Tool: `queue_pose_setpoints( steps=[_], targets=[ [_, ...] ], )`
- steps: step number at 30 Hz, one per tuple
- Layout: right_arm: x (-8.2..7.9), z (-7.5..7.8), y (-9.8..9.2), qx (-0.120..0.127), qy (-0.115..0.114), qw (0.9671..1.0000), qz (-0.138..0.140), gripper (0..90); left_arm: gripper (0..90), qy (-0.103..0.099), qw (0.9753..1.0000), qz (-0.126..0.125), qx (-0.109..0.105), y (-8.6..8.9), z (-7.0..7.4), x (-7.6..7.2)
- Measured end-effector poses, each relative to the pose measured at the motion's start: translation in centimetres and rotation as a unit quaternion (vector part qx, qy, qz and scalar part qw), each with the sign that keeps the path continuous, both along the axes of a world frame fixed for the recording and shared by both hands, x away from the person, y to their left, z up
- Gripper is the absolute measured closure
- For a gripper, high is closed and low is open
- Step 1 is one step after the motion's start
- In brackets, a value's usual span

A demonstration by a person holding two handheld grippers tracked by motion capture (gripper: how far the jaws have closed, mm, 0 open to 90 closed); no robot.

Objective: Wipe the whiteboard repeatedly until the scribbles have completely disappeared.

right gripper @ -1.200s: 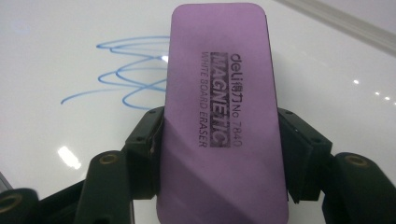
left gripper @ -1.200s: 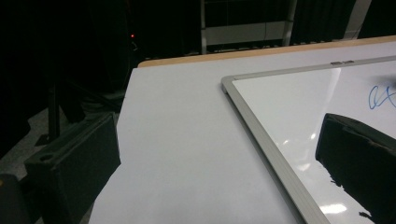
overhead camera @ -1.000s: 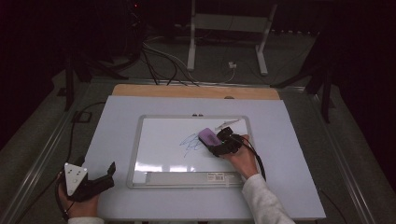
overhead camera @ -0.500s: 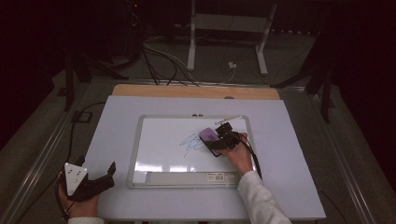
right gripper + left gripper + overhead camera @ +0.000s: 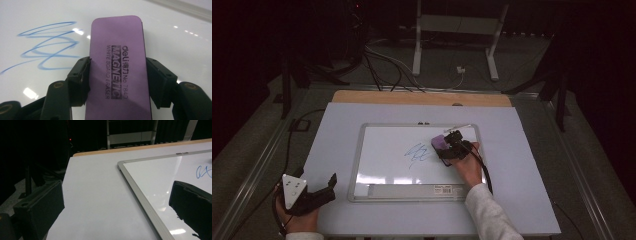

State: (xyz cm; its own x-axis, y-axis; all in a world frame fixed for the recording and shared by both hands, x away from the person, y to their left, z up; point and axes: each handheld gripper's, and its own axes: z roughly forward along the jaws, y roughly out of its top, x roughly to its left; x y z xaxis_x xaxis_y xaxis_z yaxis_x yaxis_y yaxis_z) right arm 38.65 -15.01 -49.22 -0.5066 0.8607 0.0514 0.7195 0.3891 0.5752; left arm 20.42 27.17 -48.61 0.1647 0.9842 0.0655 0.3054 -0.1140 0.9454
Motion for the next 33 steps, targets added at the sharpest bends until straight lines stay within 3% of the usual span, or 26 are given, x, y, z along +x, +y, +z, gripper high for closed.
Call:
queue_pose_setpoints(
  steps=[3, 7, 8, 13, 16, 18, 19, 20, 23, 24, 25, 26, 33],
  targets=[
    [-0.6, 0.0, 0.7, 0.007, 0.005, 0.9997, 0.024, 41.3, 0.6, -0.001, 1.0000, 0.001, -0.002, 0.1, 0.0, 0.0],
    [-0.6, -0.1, 0.6, 0.019, 0.017, 0.9994, 0.024, 41.3, 0.6, -0.001, 1.0000, 0.002, -0.002, 0.2, 0.0, 0.0],
    [-0.5, -0.1, 0.4, 0.027, 0.023, 0.9992, 0.019, 41.3, 0.6, -0.001, 1.0000, 0.002, -0.002, 0.2, 0.0, -0.1],
    [0.1, 0.0, -0.7, 0.007, 0.012, 0.9996, -0.026, 41.3, 0.6, -0.001, 1.0000, 0.002, -0.004, 0.2, 0.0, -0.1],
    [0.3, -0.1, -1.2, 0.023, 0.019, 0.9988, -0.038, 41.3, 0.6, -0.001, 1.0000, 0.002, -0.004, 0.2, 0.0, -0.1],
    [0.0, 0.0, -0.8, 0.014, 0.015, 0.9993, -0.030, 41.3, 0.6, 0.000, 1.0000, 0.002, -0.003, 0.2, -0.1, 0.0],
    [-0.6, 0.0, -0.1, 0.012, 0.015, 0.9998, -0.011, 41.3, 0.6, 0.001, 1.0000, 0.000, -0.002, 0.2, -0.1, 0.0],
    [-0.6, 0.0, -0.1, 0.012, 0.015, 0.9998, -0.011, 41.3, 0.6, 0.000, 1.0000, 0.000, -0.002, 0.1, 0.0, 0.0],
    [-1.7, -0.1, 1.2, 0.023, 0.021, 0.9992, 0.025, 41.3, 0.6, 0.000, 1.0000, 0.000, -0.002, 0.1, 0.0, 0.0],
    [-2.5, -0.1, 2.2, 0.025, 0.021, 0.9982, 0.050, 41.3, 0.6, 0.000, 1.0000, 0.000, -0.002, 0.1, 0.0, 0.0],
    [-2.5, -0.1, 2.2, 0.025, 0.021, 0.9982, 0.050, 41.3, 0.6, 0.001, 1.0000, 0.000, -0.001, 0.1, 0.0, 0.0],
    [-3.1, -0.1, 3.0, 0.025, 0.021, 0.9968, 0.073, 41.3, 0.6, 0.000, 1.0000, 0.000, -0.001, 0.0, 0.0, 0.0],
    [-3.9, -0.1, 4.6, 0.023, 0.021, 0.9919, 0.123, 41.3, 0.6, 0.000, 1.0000, 0.001, -0.002, 0.1, 0.0, 0.0]
  ],
)
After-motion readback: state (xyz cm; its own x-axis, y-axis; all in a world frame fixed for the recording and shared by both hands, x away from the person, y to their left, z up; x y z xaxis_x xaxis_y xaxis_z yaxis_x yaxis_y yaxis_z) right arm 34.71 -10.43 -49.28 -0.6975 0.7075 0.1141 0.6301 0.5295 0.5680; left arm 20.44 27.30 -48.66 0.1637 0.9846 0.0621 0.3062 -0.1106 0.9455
